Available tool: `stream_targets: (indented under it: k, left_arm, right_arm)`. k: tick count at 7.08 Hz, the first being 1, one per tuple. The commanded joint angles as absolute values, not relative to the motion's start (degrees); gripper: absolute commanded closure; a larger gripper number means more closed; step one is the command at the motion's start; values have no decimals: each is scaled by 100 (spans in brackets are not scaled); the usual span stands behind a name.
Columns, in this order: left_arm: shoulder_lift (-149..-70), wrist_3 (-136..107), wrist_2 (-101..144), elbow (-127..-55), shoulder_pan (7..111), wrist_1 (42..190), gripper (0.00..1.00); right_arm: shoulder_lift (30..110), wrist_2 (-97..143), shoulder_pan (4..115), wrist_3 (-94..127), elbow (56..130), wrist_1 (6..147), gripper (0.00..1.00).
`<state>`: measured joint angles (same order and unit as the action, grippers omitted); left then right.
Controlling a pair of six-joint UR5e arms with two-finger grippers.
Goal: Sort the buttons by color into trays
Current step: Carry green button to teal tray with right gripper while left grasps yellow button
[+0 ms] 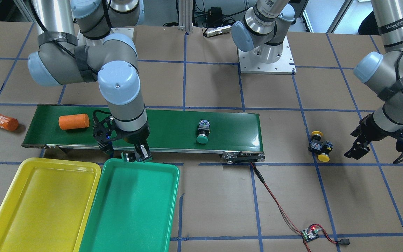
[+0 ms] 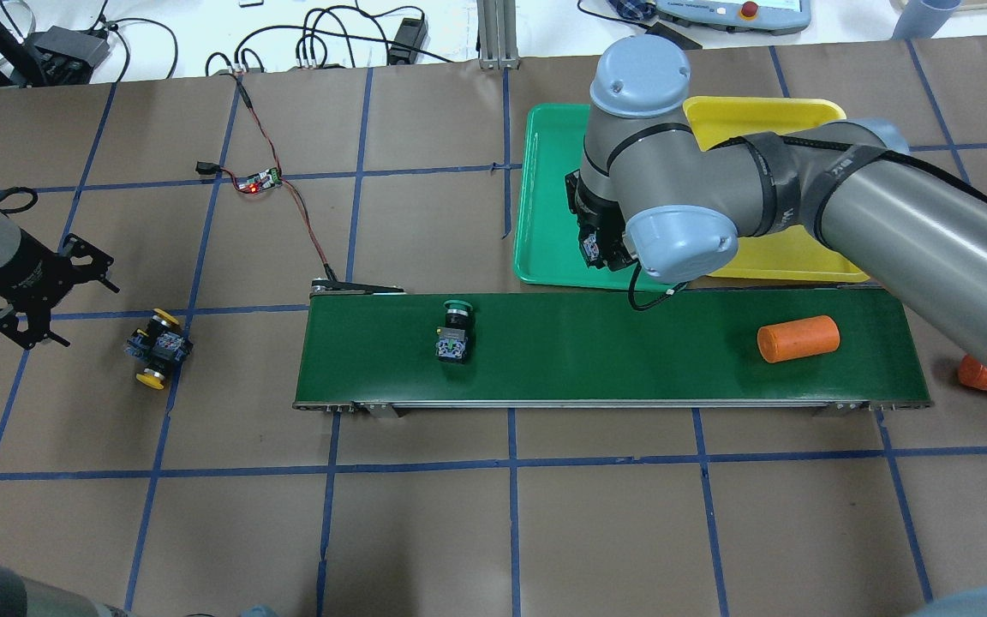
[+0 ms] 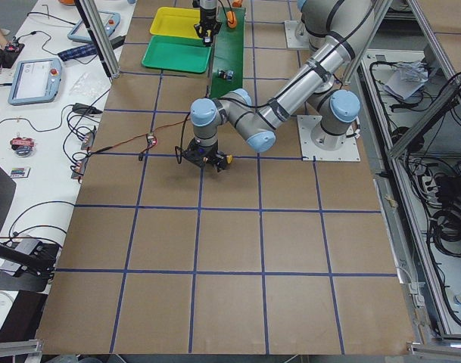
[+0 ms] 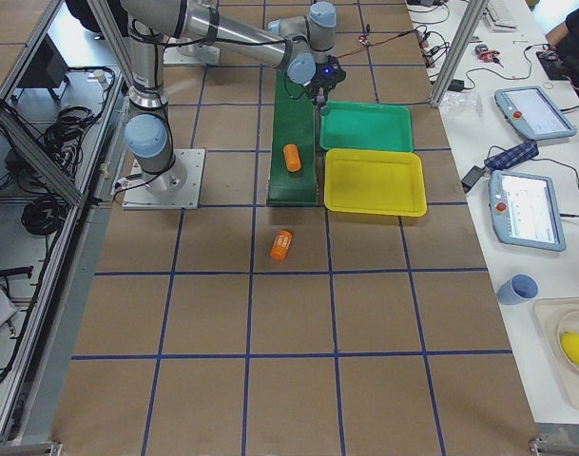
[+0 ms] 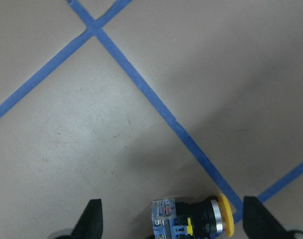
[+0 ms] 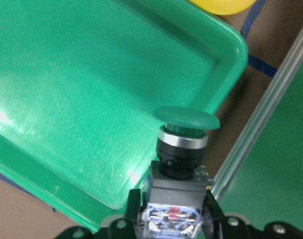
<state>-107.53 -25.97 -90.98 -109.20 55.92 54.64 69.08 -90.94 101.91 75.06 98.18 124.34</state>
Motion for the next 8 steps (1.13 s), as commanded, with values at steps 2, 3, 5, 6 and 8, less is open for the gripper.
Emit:
stream_targets:
  k: [2,3,5,6,8]
  left_arm:
    - [-11046,-2761,-8391,-11013,5678,5353,0]
    - [-11109,-2420,-8324,-11047,5686,5335,0]
    - [-11171,-2145,-8315,-11004,5774,5107,0]
    - [-11206,-2171,-8332,-11065,5774,5167,0]
    - [-11215,-2171,-8715,-10978,5827,5456,0]
  right_arm:
    - [6250,-9405,10056,7208,9466,12910,100]
    - [6179,-9361,9933,7190,9466,12911,100]
    - [6100,-9387,9888,7163,9457,12981,84]
    - [6056,-9352,9888,7250,9457,13173,83]
    - [5889,-9360,9888,7495,9474,13464,60]
